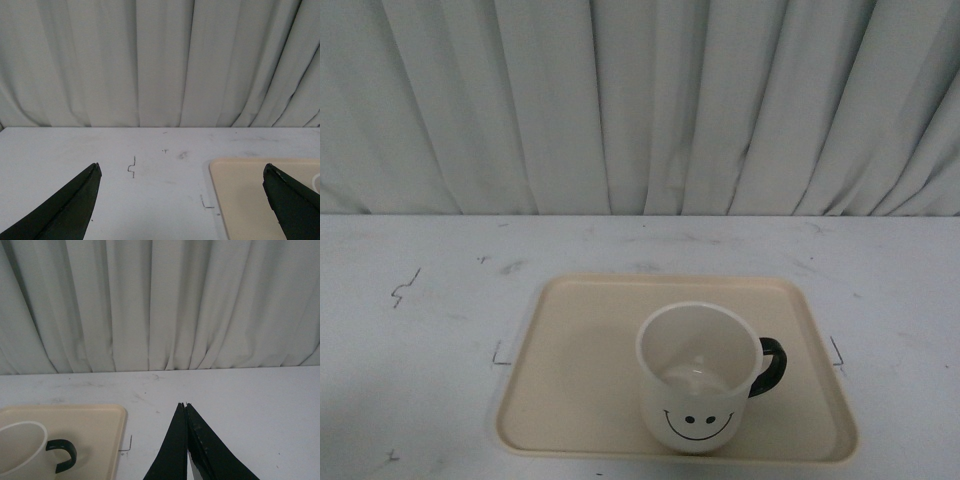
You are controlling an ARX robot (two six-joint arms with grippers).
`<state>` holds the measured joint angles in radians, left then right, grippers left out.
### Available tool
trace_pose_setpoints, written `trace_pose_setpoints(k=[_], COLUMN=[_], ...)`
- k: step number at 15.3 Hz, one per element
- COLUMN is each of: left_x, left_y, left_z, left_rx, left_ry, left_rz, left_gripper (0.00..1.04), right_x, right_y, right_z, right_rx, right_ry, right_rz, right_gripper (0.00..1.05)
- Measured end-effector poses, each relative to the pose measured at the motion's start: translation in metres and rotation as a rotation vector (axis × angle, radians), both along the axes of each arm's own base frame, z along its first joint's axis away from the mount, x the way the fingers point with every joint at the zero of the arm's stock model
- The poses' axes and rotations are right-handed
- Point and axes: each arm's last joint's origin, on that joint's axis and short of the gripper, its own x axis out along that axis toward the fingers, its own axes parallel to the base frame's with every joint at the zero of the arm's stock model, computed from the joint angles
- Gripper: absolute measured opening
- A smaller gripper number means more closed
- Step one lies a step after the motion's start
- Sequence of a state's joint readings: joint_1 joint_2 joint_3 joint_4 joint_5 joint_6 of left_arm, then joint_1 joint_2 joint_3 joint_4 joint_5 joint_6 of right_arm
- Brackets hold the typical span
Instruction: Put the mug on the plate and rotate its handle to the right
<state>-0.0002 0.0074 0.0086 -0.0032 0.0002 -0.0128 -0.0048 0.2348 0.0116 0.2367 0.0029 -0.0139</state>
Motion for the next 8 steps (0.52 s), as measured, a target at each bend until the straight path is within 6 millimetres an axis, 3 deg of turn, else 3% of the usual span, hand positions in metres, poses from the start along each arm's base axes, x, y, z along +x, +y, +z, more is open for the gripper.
trace_pose_setpoints(k=[8], left_x=[0.000], left_y=[0.000], left_z=[0.000], left_rx=[0.000], left_ry=[0.000], left_rz=[0.000], left_gripper=[0.98], right_x=[-0.015], right_y=[0.000], right_z=[-0.004], right_rx=[0.000], right_ry=[0.008], right_rz=[0.003], right_gripper=[0.02])
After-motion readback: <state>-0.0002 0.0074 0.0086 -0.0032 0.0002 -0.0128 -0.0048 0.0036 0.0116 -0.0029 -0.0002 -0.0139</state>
